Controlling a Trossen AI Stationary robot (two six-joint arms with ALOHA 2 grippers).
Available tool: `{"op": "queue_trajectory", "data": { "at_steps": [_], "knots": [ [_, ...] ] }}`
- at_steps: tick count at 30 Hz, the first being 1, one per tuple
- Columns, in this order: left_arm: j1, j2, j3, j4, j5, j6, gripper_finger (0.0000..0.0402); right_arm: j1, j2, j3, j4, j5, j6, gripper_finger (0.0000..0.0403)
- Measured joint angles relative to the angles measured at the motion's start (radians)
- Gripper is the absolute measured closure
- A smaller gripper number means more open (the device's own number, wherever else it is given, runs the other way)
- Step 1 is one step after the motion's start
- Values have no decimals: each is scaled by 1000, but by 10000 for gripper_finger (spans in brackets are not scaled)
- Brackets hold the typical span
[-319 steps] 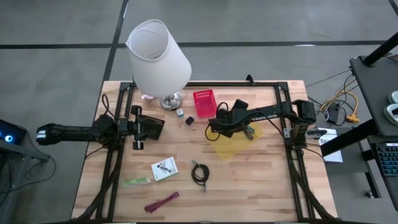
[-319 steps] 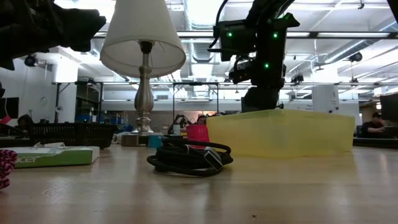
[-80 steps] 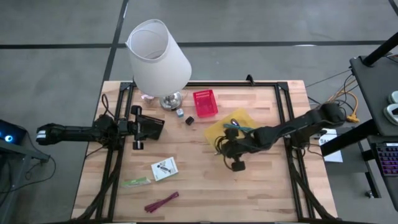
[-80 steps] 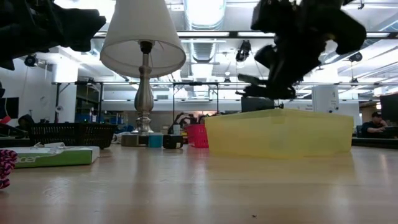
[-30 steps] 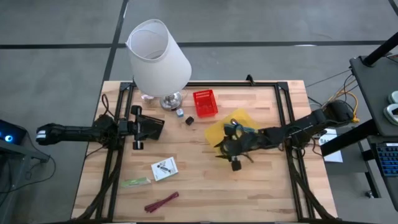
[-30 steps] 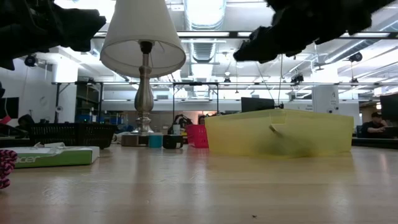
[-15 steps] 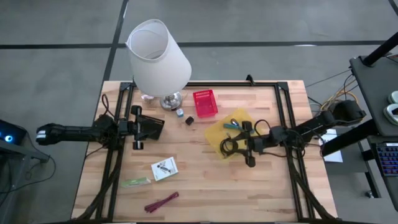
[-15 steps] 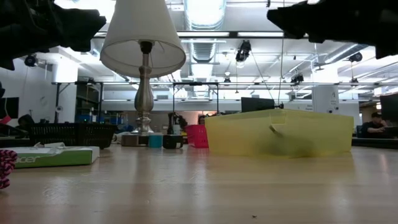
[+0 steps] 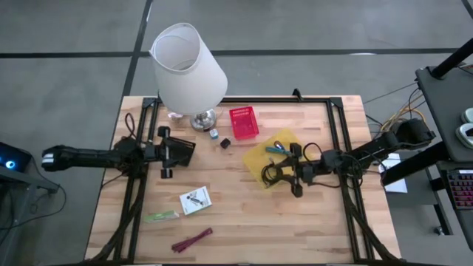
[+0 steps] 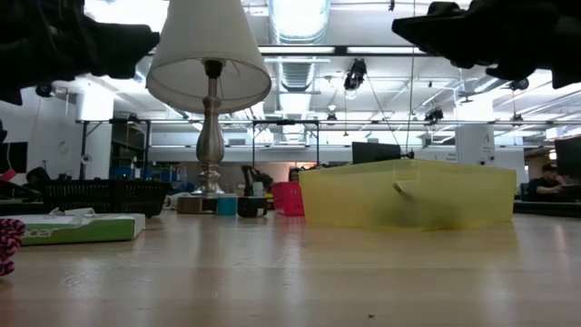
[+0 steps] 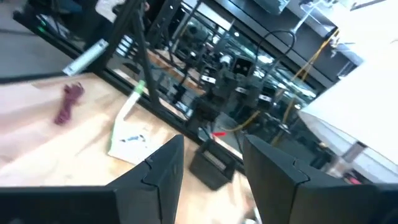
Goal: Pick and place items into bin
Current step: Put the red charger cable into the yellow bin
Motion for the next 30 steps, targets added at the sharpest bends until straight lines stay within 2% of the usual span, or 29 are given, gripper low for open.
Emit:
{"op": "queue_trajectory", "data": {
  "at_steps": [7,12,16,26,30],
  "knots": [
    [0,32,41,13,4,-68,245,0,0,0,-4,105,-50,251],
    [-5,70,90,28,120,-115,245,0,0,0,-5,172,-60,251],
    [-26,133,141,27,205,-116,245,0,1,0,-13,178,-69,255],
    [-63,367,288,13,202,-91,245,0,1,-1,-50,178,-57,259],
    [-67,453,363,-89,183,-92,245,0,1,-1,-50,178,-57,258]
  ]
}}
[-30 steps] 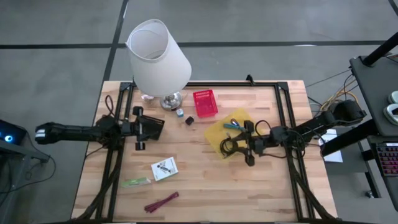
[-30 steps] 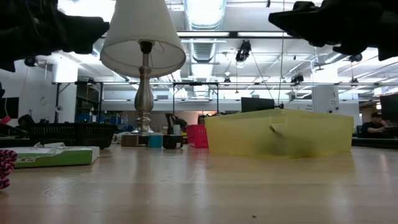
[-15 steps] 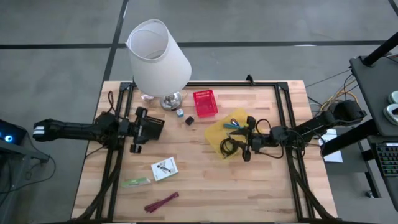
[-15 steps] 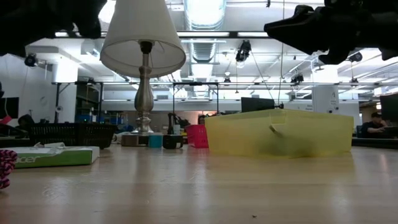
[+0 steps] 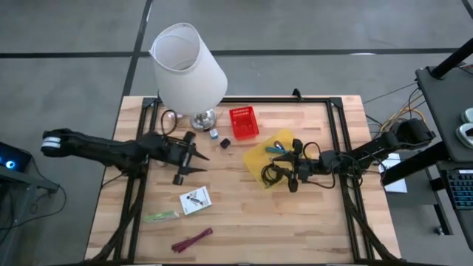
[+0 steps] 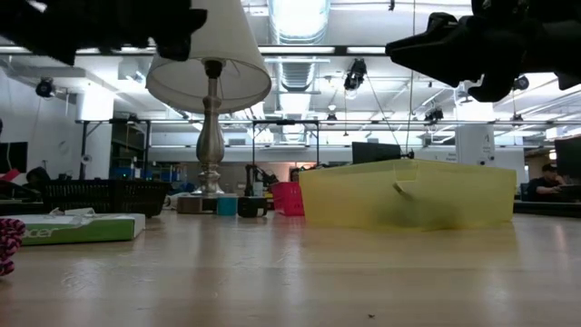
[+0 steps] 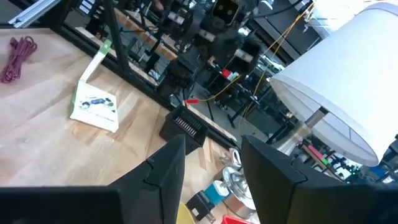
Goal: Pick and place items into bin
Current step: Put the red charger cable into the yellow bin
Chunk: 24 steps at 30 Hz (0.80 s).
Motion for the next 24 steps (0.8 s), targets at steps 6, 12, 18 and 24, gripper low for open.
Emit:
{"op": "queue_trajectory", "data": {
  "at_steps": [6,12,18,24],
  "knots": [
    [-19,89,138,-238,-30,-55,245,0,0,-1,-3,5,-29,260],
    [-32,148,255,-483,-27,-244,245,-6,0,-1,-8,77,-46,264],
    [-73,192,317,-734,-13,-520,245,-30,0,-1,-7,135,-77,262],
    [-119,220,369,-790,-14,-813,245,-36,0,-1,-7,135,-79,268]
  ]
}}
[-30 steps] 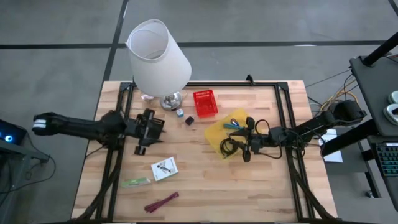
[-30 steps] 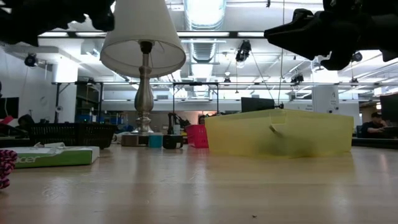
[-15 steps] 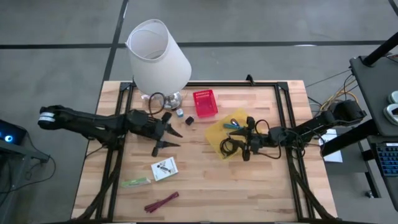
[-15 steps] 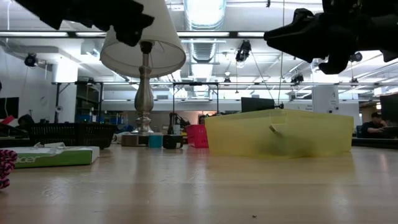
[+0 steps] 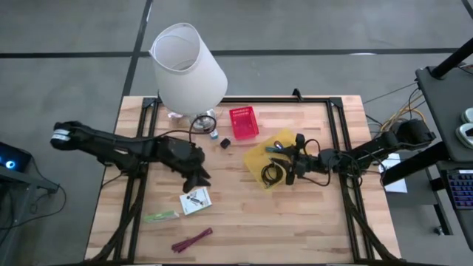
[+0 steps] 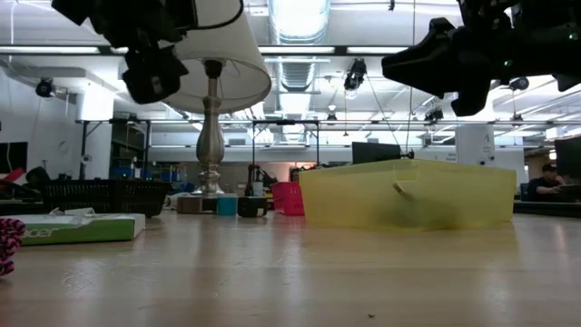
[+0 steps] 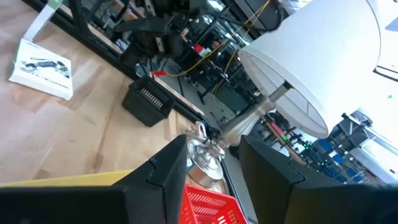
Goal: Pick and place items into bin
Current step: Put the red charger cable into the yellow bin
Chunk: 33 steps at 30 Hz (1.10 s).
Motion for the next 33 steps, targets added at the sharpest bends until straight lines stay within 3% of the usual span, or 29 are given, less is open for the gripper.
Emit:
{"op": "queue_trajectory", "data": {
  "at_steps": [15,25,33],
  "knots": [
    [-149,201,270,-472,1,-456,245,1,0,0,2,0,-22,273],
    [-241,398,445,-518,21,-477,245,1,0,0,1,0,-18,275],
    [-276,531,551,-692,38,-523,245,1,0,0,0,0,-18,275]
  ]
}}
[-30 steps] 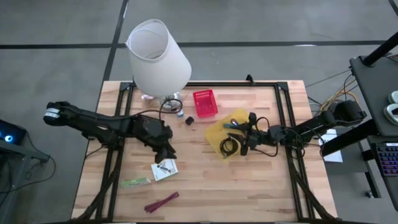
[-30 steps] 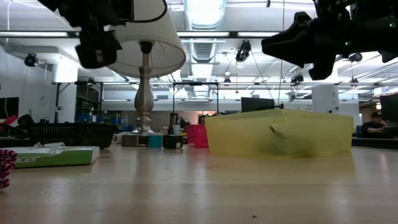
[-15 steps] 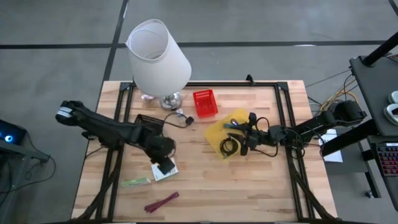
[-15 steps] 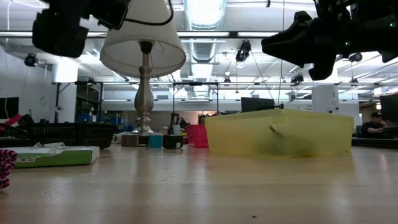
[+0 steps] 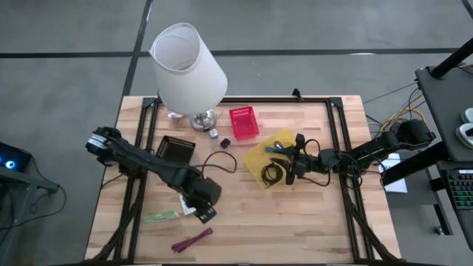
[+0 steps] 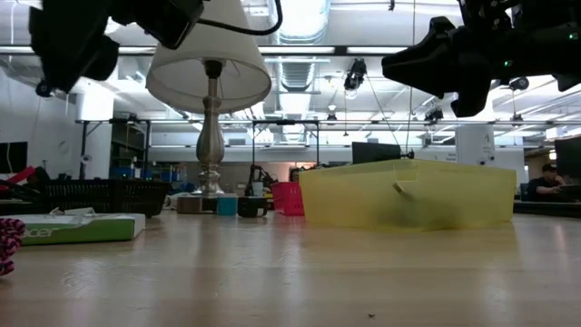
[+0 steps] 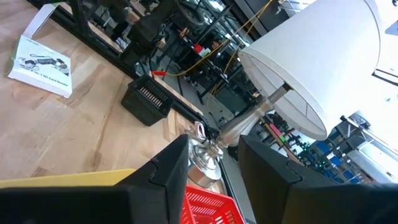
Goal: Pick and place items into bin
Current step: Put the red charger cable into the yellow bin
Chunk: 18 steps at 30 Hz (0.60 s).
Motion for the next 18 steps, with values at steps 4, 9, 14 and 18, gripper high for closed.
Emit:
{"op": "queue_trajectory", "data": {
  "at_steps": [4,9,14,18],
  "knots": [
    [-19,45,36,-36,17,-59,245,0,0,0,0,0,1,280],
    [-39,81,47,-43,50,-182,245,0,0,0,-1,0,1,278],
    [-60,107,37,-45,54,-207,245,-1,0,0,-1,0,1,280],
    [-71,125,38,-33,60,-209,245,-1,0,0,-1,0,1,282]
  ]
}}
